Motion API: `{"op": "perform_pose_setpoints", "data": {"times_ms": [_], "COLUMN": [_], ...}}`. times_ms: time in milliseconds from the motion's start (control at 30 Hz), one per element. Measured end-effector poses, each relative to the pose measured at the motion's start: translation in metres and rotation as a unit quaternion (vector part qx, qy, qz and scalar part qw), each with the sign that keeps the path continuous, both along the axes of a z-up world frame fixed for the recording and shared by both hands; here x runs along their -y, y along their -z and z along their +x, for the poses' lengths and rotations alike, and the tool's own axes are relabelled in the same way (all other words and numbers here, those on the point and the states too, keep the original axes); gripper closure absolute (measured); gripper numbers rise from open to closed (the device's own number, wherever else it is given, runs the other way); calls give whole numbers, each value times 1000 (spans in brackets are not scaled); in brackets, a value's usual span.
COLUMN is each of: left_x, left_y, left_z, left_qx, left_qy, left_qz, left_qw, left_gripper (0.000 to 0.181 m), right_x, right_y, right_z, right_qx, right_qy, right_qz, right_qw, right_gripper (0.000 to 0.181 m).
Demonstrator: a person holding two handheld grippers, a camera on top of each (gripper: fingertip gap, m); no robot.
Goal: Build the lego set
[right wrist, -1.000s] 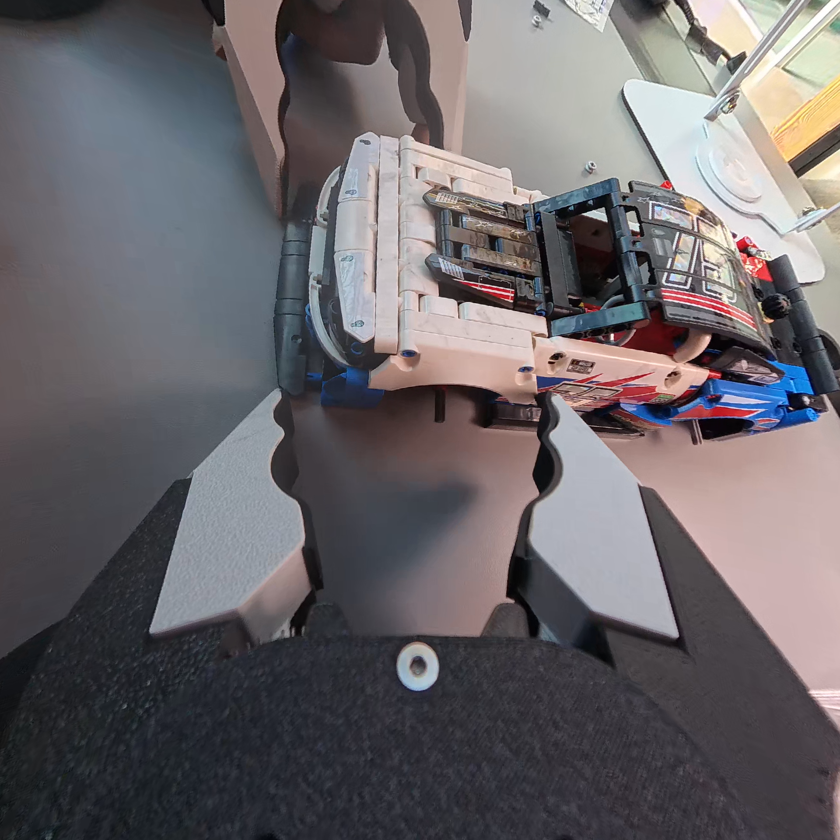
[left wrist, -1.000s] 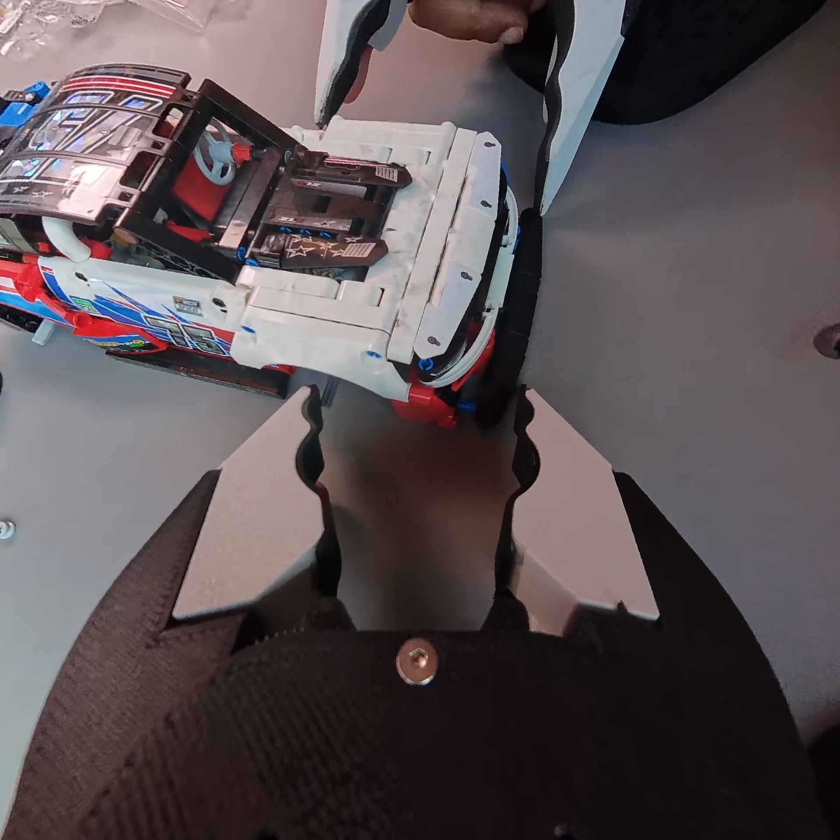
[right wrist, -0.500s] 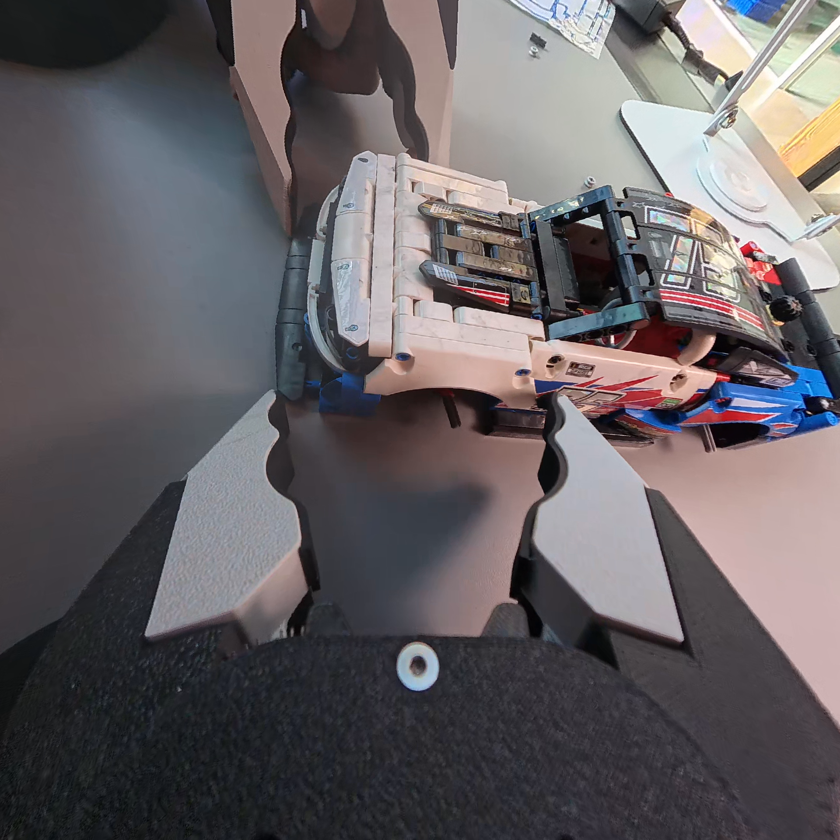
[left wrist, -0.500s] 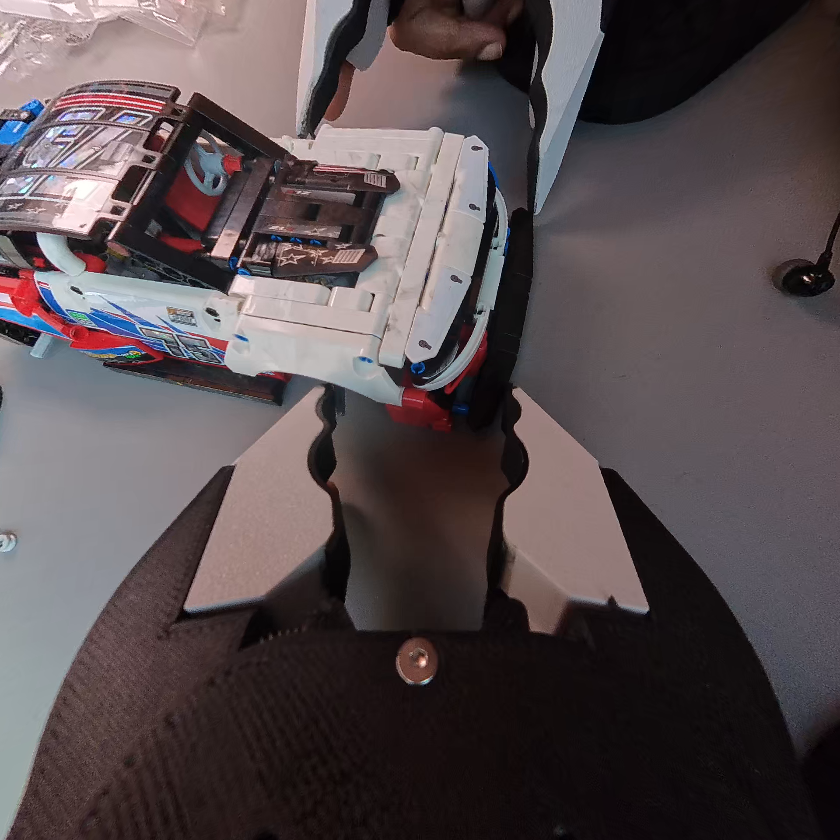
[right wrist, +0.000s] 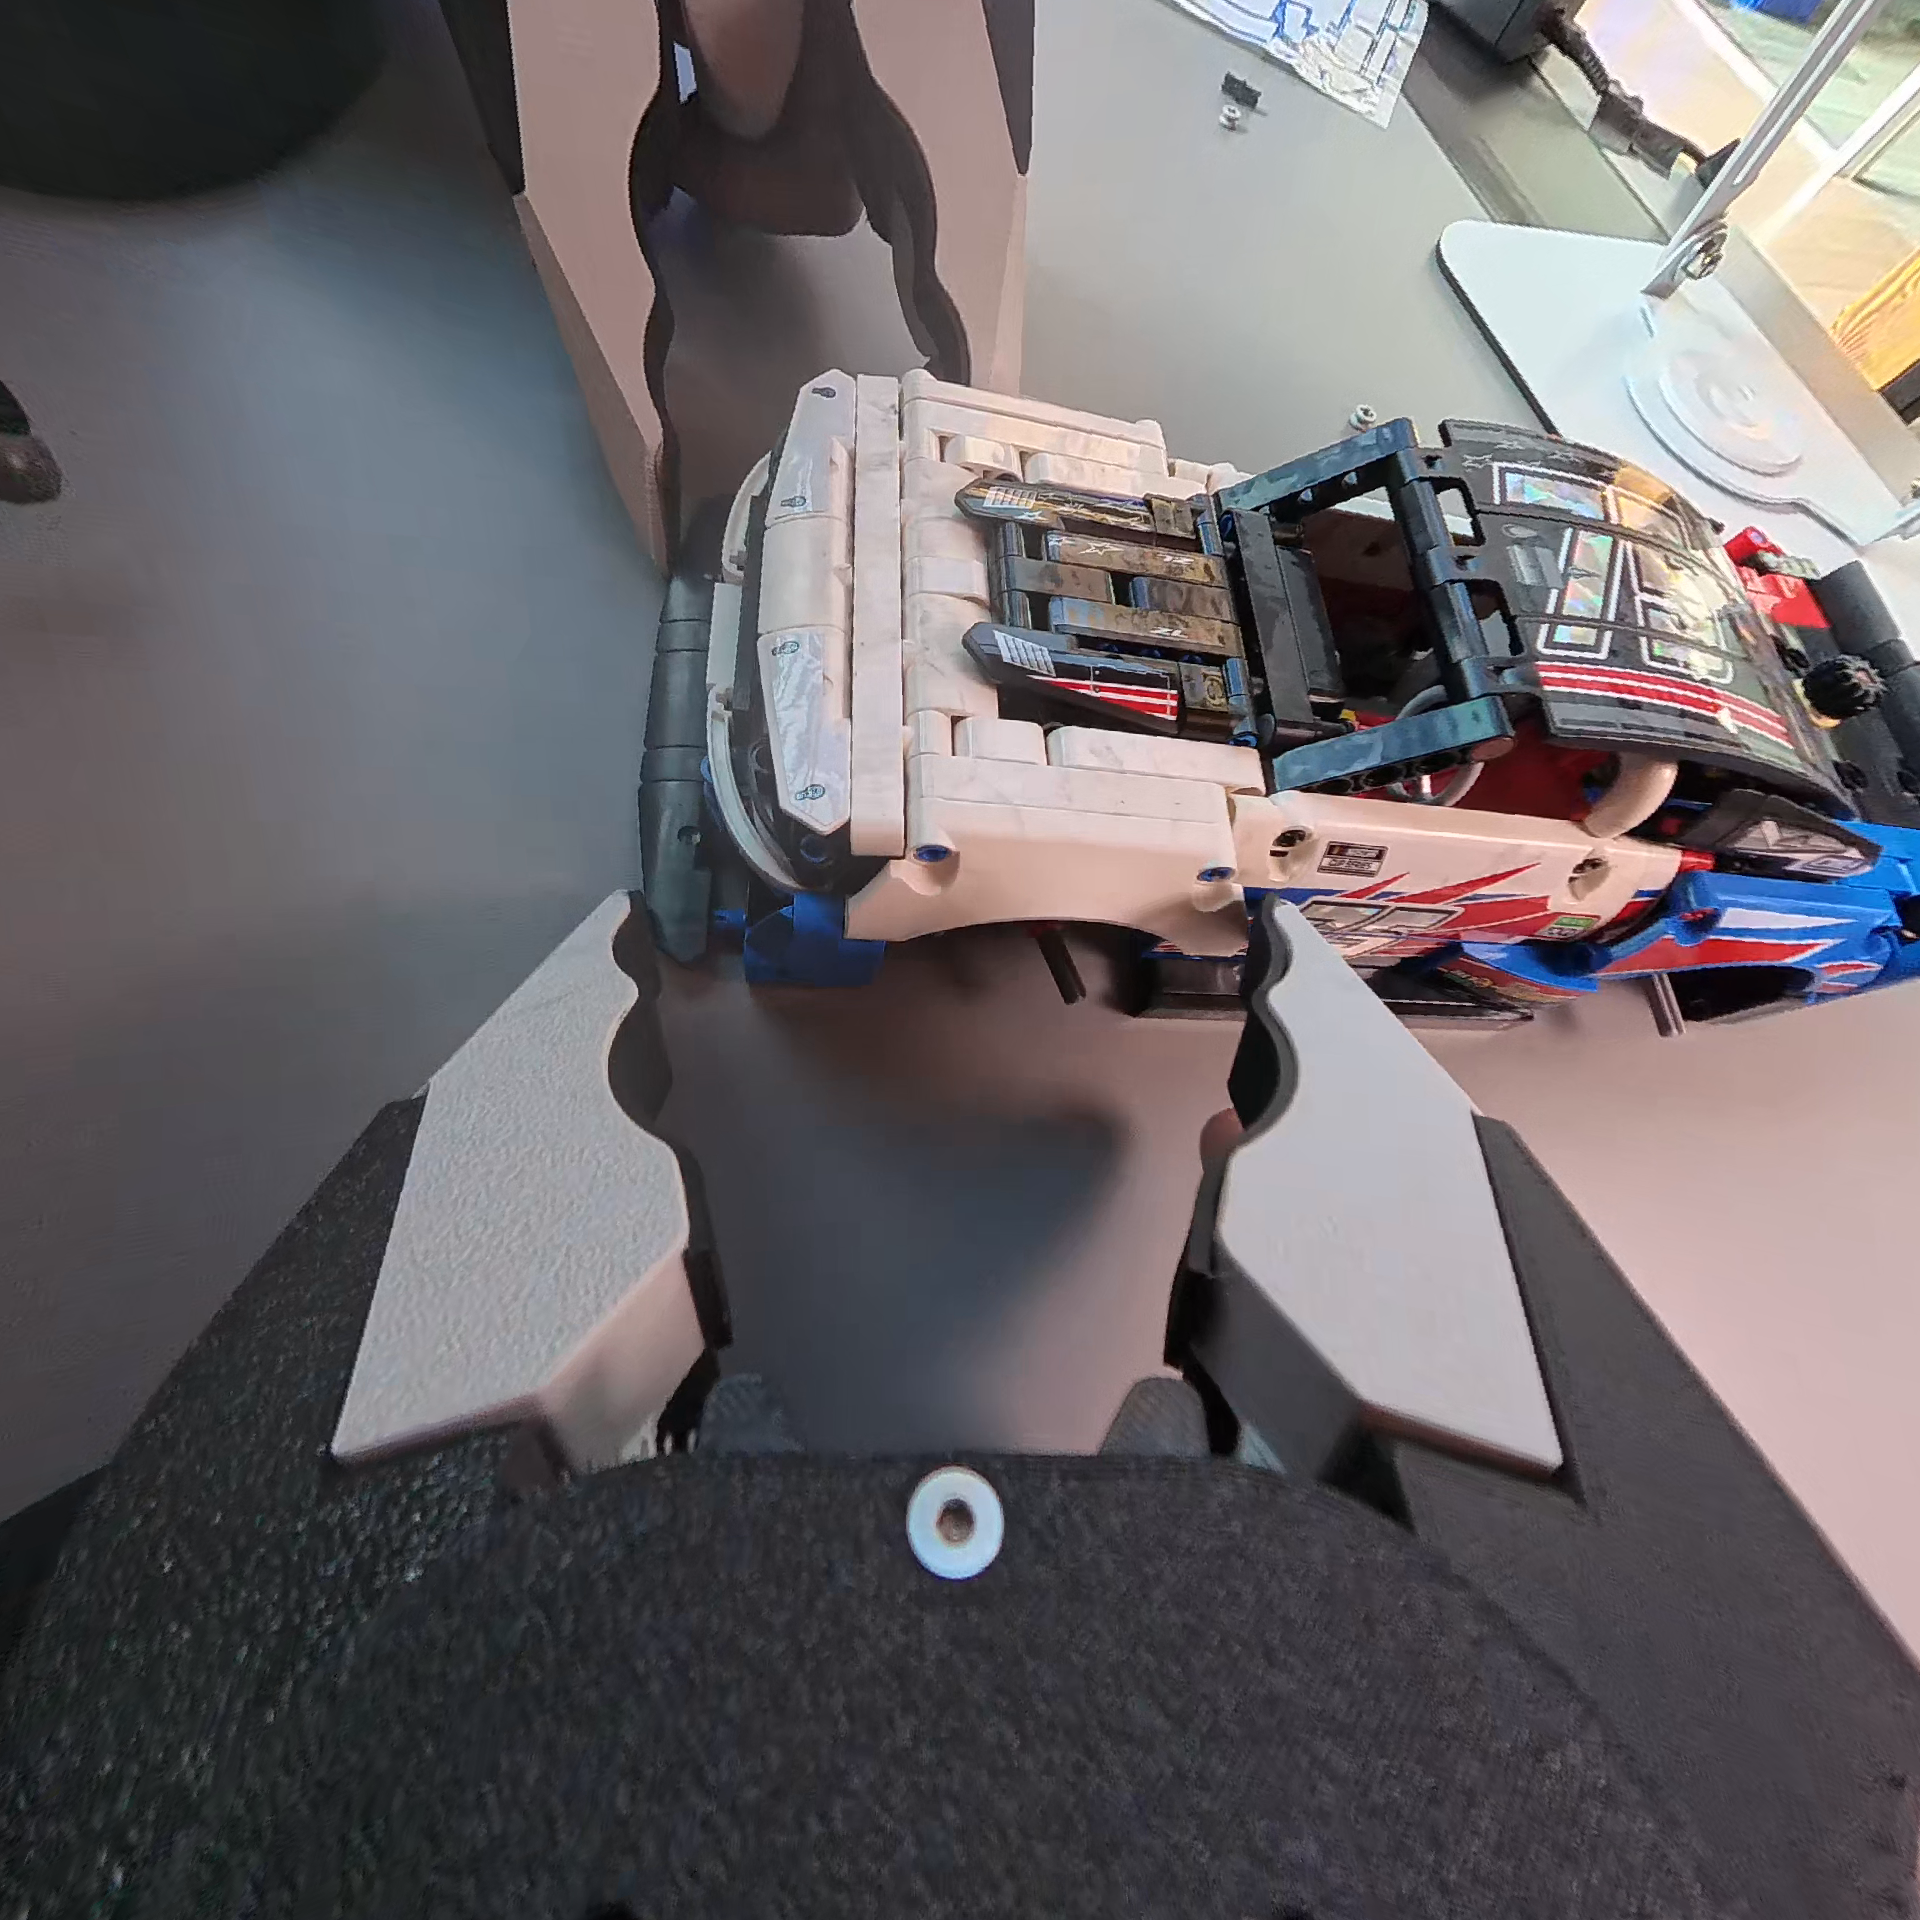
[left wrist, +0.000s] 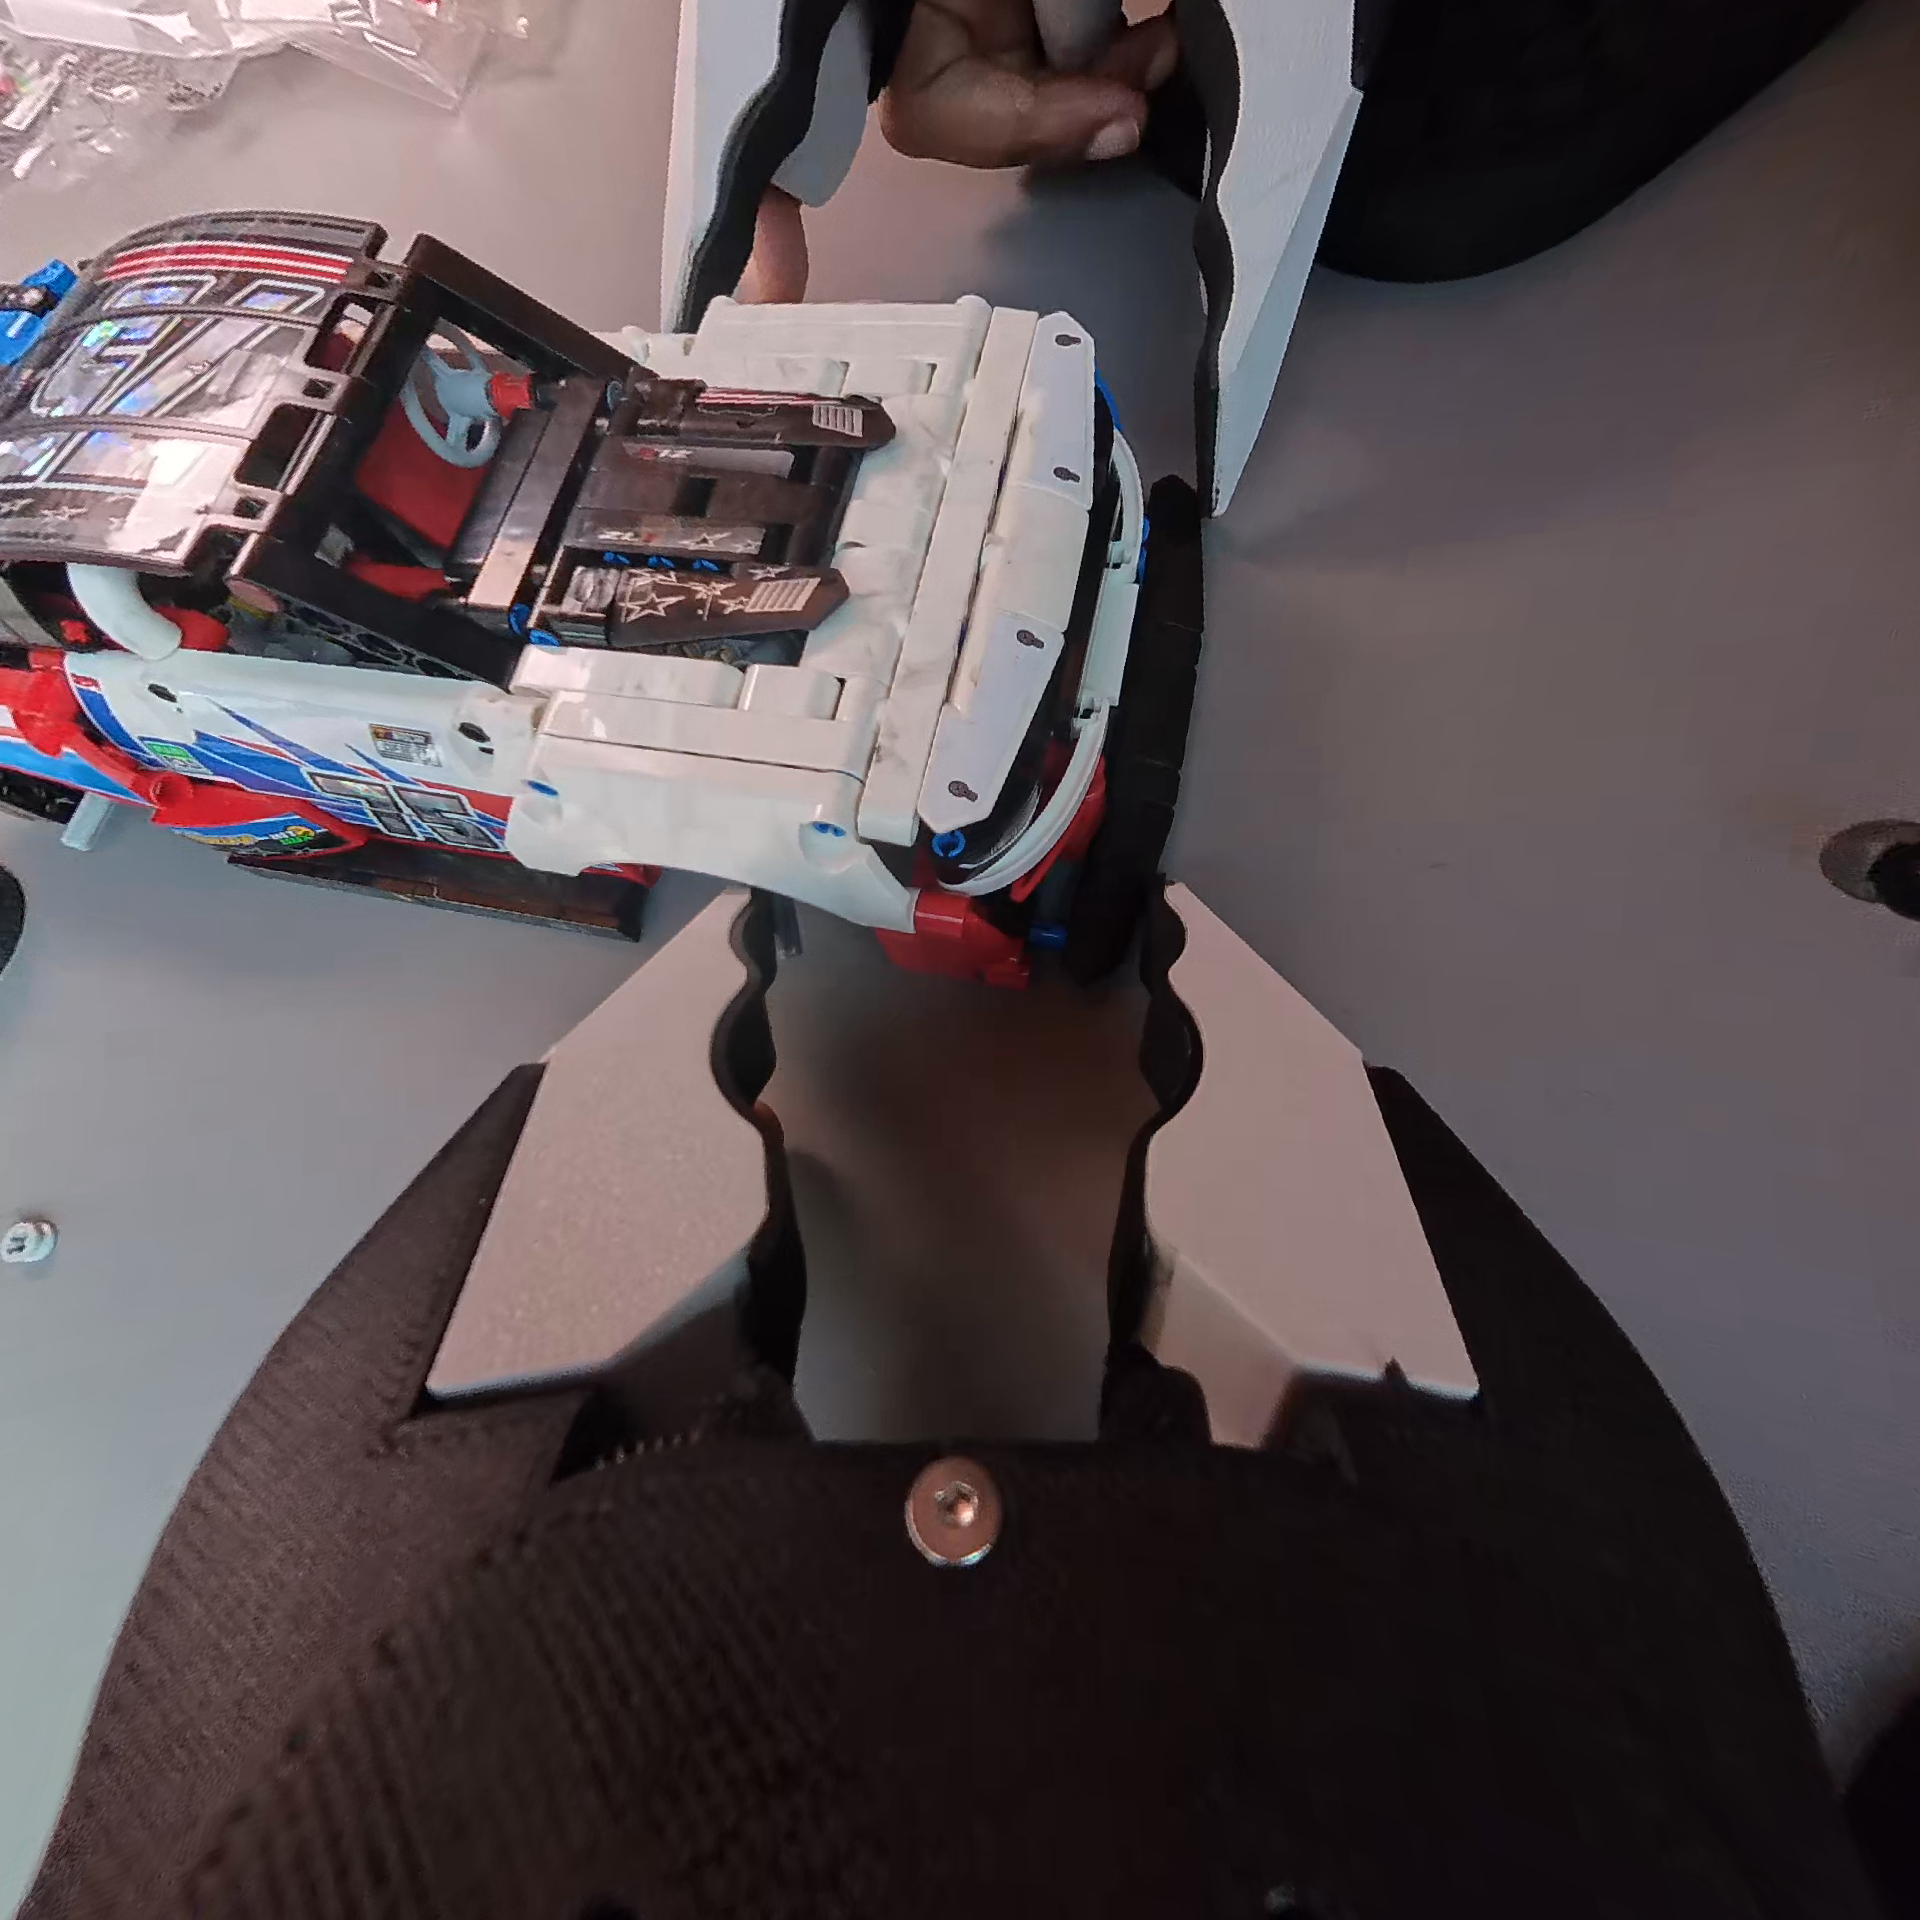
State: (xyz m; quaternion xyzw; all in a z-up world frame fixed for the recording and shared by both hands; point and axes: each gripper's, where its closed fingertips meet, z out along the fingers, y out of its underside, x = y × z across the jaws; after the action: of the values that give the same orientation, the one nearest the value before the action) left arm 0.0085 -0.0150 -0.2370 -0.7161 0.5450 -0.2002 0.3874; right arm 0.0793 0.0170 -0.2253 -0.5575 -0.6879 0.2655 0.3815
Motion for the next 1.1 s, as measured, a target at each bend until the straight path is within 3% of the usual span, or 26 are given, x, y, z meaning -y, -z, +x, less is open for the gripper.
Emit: {"op": "perform_pose_setpoints", "data": {"times_ms": [100,167,433,533,633,1100], "left_x": [0,0,0,-1,-2,-2], "left_y": [0,0,1,1,1,1], "left_z": [0,1,1,0,0,1], "left_qx": [-1,-1,-1,0,-1,-2], "left_qy": [2,5,8,5,2,4], "left_qz": [1,0,-5,-4,-4,-2], "left_qw": [1000,1000,1000,1000,1000,1000], "left_gripper": [111,111,111,112,112,113], "right_x": [-1,-8,-7,2,0,-3], "right_y": [-1,-2,-2,-2,5,4], "right_z": [0,0,1,2,-1,-2], "right_qx": [-5,-11,-9,-5,13,6], "right_qy": [-2,10,2,-16,-5,-2], "right_qz": [-4,10,10,-29,16,15], "right_qw": [1000,1000,1000,999,1000,1000], "right_gripper": [73,88,87,68,63,71]}}
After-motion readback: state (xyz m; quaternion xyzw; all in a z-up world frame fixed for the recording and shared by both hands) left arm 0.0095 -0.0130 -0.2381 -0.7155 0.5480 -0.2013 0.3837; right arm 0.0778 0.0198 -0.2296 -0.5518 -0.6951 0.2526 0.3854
